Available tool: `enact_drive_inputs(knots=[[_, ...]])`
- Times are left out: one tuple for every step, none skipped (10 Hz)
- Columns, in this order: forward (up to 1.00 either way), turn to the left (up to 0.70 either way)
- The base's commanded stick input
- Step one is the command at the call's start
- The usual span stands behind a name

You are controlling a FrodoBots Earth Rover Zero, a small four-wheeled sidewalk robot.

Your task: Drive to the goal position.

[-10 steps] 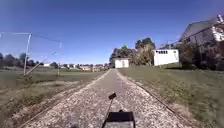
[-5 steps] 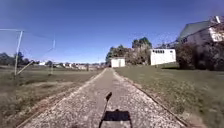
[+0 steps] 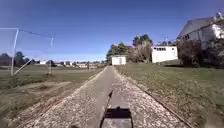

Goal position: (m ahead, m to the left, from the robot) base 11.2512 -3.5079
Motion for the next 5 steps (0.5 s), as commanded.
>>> enact_drive_inputs(knots=[[0.70, 0.00], [0.70, 0.00], [0.70, 0.00], [0.70, 0.00], [0.70, 0.00]])
